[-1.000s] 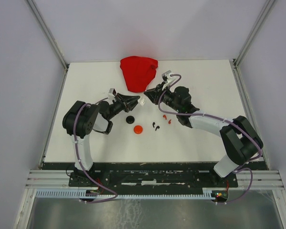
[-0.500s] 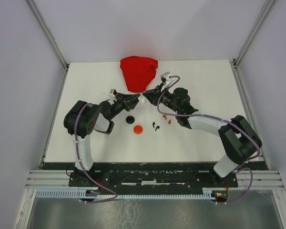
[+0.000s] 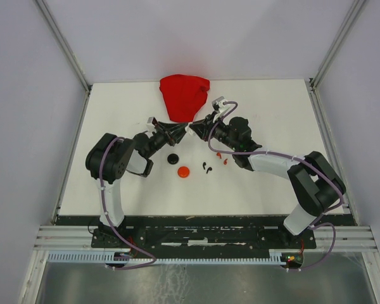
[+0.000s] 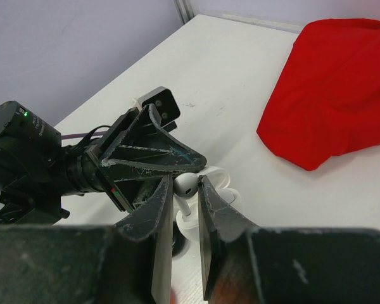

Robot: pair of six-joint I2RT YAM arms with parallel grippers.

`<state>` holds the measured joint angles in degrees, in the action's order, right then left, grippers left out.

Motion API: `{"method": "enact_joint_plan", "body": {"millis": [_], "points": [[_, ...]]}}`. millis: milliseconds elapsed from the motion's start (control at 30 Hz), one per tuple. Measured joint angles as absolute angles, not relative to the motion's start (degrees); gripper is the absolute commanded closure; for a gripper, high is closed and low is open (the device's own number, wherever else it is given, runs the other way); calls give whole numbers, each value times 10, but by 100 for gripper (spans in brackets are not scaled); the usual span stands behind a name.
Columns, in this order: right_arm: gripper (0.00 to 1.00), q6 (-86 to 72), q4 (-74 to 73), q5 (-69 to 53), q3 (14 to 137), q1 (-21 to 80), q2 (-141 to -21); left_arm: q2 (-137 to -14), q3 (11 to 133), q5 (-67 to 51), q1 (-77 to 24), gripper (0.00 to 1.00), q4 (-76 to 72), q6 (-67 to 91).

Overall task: Insert the wireless bluetooth earbuds into the charging case
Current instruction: Place the earbud in the charging case.

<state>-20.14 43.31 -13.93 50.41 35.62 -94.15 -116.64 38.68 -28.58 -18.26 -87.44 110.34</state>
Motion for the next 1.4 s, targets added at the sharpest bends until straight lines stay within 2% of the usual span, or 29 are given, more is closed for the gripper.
{"method": "enact_joint_plan", "body": {"millis": [1400], "points": [[81,-185,443,-127,499,356,-956,-1165,385,-285,-185,97,-875,1133]]}}
